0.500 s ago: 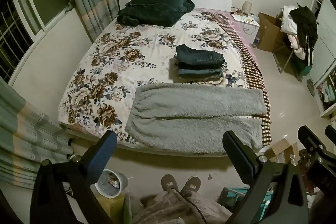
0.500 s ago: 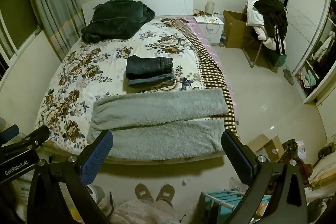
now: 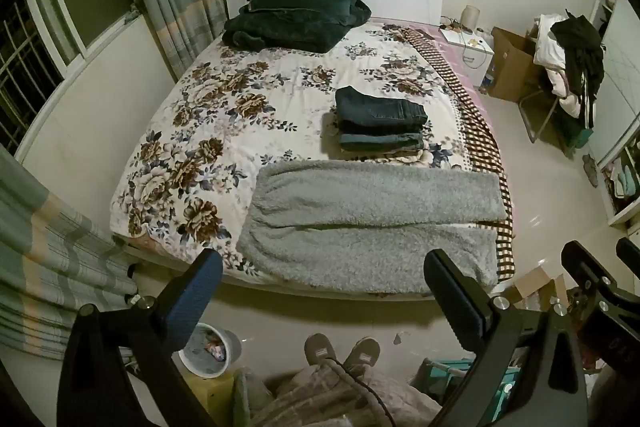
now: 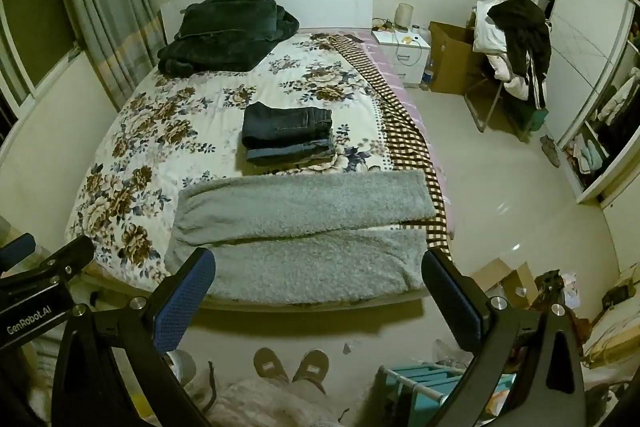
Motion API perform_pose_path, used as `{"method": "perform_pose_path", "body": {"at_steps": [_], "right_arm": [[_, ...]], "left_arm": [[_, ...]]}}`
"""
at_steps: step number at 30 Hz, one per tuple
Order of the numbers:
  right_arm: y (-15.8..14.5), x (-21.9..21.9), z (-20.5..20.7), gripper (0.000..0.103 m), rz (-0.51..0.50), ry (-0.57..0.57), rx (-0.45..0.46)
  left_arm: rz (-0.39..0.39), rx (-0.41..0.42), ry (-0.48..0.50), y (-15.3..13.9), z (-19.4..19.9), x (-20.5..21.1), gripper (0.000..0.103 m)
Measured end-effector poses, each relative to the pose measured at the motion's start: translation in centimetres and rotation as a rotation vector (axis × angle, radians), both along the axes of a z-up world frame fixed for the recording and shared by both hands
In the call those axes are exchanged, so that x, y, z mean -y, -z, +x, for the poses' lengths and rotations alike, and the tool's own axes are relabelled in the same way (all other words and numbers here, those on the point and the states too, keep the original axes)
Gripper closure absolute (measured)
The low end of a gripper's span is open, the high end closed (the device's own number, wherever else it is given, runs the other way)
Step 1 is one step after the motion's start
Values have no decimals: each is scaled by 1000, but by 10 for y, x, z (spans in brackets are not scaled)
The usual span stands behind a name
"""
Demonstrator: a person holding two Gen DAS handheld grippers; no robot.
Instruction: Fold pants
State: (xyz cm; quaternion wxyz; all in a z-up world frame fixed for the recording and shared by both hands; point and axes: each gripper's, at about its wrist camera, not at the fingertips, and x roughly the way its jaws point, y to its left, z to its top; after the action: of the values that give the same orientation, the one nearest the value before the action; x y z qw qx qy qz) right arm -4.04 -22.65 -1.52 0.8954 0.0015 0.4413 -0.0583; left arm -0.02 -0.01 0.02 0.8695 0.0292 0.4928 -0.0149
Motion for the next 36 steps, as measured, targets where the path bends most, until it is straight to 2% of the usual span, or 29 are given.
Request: {"method": "perform_pose_path", "body": {"at_steps": [18, 36], "right_arm": [[12, -20, -2, 0, 2, -22, -17], [9, -17, 2, 0, 3, -24, -18]], "left_arm": [[-2, 5, 0, 0, 0, 0, 0], [-5, 10, -1, -4, 4, 4, 0]]}}
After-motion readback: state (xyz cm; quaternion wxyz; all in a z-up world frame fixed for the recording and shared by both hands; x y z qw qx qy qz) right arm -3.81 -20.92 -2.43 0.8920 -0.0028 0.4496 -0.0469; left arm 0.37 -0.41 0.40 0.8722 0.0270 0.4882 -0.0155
